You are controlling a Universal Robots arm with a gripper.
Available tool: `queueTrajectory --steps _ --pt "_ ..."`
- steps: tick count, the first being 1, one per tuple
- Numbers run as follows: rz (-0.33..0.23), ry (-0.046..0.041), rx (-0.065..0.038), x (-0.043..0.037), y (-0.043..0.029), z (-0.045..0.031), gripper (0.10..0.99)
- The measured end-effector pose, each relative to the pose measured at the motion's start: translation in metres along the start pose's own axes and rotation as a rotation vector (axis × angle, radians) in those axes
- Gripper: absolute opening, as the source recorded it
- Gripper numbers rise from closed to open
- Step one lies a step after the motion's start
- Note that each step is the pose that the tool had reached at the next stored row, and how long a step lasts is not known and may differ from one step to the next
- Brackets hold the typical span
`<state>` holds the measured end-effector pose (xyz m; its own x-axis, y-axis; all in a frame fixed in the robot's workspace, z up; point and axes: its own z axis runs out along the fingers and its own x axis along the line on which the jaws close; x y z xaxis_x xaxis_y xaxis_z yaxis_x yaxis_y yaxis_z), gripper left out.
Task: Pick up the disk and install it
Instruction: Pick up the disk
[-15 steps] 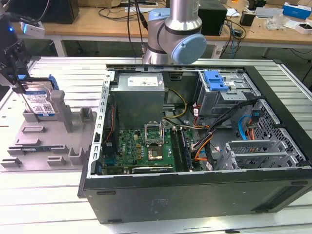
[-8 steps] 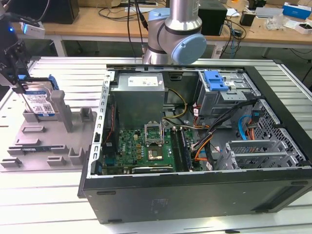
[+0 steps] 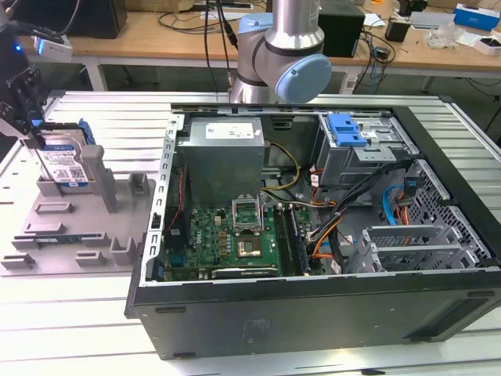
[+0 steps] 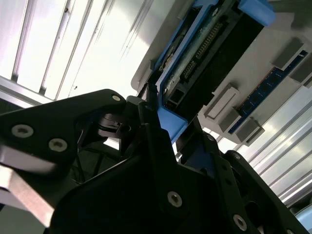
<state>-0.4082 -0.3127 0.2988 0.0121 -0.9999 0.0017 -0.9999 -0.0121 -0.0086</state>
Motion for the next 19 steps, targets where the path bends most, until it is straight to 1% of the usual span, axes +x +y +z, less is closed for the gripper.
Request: queueTrajectory --steps 8,19 --pt "0.0 -0.0002 0.0 0.0009 0.0 0.0003 0.388" --pt "0.0 -0.0005 0.0 0.0041 0.0 0.0017 0.388"
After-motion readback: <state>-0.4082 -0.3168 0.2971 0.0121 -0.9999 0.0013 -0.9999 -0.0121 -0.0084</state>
